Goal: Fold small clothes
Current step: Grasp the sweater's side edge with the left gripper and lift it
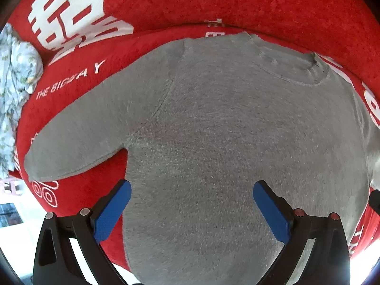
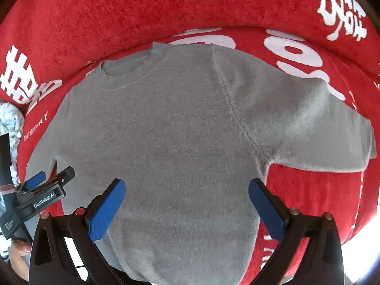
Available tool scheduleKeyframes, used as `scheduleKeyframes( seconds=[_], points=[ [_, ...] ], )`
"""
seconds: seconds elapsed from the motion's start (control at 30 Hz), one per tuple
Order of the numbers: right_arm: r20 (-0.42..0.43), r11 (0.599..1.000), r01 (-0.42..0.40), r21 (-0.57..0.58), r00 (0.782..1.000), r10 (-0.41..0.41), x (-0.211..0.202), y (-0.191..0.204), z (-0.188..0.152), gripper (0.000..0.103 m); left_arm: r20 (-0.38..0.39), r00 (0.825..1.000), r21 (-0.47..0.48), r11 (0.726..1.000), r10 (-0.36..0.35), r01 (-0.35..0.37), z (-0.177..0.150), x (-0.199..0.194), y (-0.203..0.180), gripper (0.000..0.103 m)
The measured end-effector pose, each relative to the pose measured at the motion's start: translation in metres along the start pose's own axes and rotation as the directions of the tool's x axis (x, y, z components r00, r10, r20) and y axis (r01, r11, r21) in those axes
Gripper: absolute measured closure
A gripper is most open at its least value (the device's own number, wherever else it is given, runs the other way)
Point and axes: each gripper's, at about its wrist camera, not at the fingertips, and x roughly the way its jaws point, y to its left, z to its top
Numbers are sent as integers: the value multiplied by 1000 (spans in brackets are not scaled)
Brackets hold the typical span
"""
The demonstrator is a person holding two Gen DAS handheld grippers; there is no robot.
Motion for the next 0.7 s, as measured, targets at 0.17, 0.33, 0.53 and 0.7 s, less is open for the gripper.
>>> scheduleKeyframes(
  seconds=[0.17,0.33,0.53,0.7],
  points=[
    [-16,1000,-14,-12,1000,14,13,9,-5,0,11,997,-75,994,-77,78,-3,7,31,0],
    [-36,999,-34,-37,999,33,24,41,-19,0,49,980,-213,956,-194,200,-10,19,102,0],
    [-78,992,-85,-96,994,77,45,96,-36,0,132,933,-470,807,-336,357,-31,53,199,0],
    [-101,984,-106,-146,991,91,53,129,-47,0,193,856,-597,635,-480,490,-33,88,218,0]
  ],
)
